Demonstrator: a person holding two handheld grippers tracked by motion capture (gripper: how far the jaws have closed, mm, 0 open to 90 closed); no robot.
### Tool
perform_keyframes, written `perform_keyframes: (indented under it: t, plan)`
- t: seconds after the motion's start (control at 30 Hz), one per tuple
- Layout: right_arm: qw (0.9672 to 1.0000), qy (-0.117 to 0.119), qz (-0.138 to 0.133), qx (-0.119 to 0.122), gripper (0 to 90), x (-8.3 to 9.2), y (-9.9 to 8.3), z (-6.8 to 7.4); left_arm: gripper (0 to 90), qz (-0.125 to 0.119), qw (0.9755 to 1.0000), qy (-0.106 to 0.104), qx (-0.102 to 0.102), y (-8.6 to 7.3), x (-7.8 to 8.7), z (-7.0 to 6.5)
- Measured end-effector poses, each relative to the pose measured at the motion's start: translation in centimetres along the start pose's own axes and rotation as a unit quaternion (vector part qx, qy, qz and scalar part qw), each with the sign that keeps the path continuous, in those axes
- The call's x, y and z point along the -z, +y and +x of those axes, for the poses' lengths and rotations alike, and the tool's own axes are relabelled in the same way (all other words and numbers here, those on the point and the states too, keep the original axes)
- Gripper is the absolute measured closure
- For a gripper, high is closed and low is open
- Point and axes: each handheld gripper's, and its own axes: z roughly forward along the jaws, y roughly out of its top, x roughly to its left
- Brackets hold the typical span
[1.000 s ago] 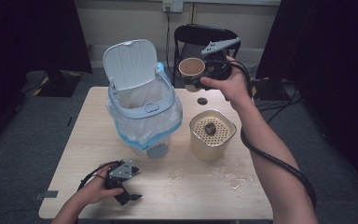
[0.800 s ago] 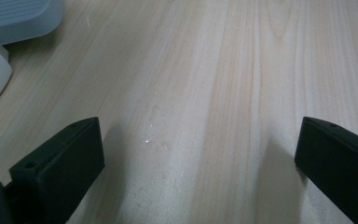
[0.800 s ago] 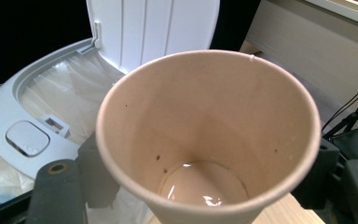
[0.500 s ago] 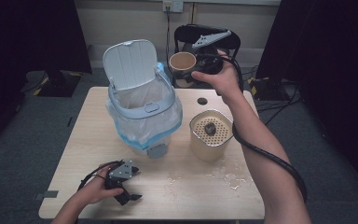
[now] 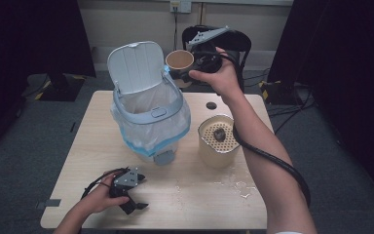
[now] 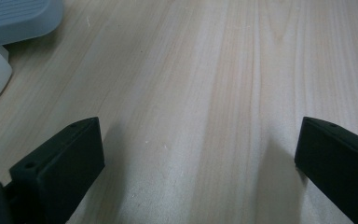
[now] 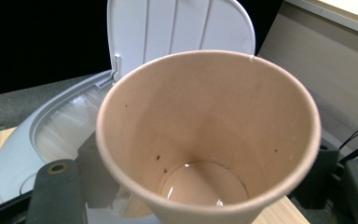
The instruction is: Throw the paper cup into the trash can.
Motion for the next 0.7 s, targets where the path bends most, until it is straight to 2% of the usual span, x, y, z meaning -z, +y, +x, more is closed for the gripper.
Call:
perform_keyframes:
  t: [0.33,0.7]
  plan:
    - [0.9999,0.011,-0.002,0.002,25.8,-1.3,0.7,0.7,0.6,0.0,1.0,0.0,0.0,0.0,0.0,0.0]
    - [0.9997,0.024,-0.001,0.003,25.7,-2.9,0.6,1.5,0.6,0.0,1.0,0.0,0.0,0.0,0.0,0.0]
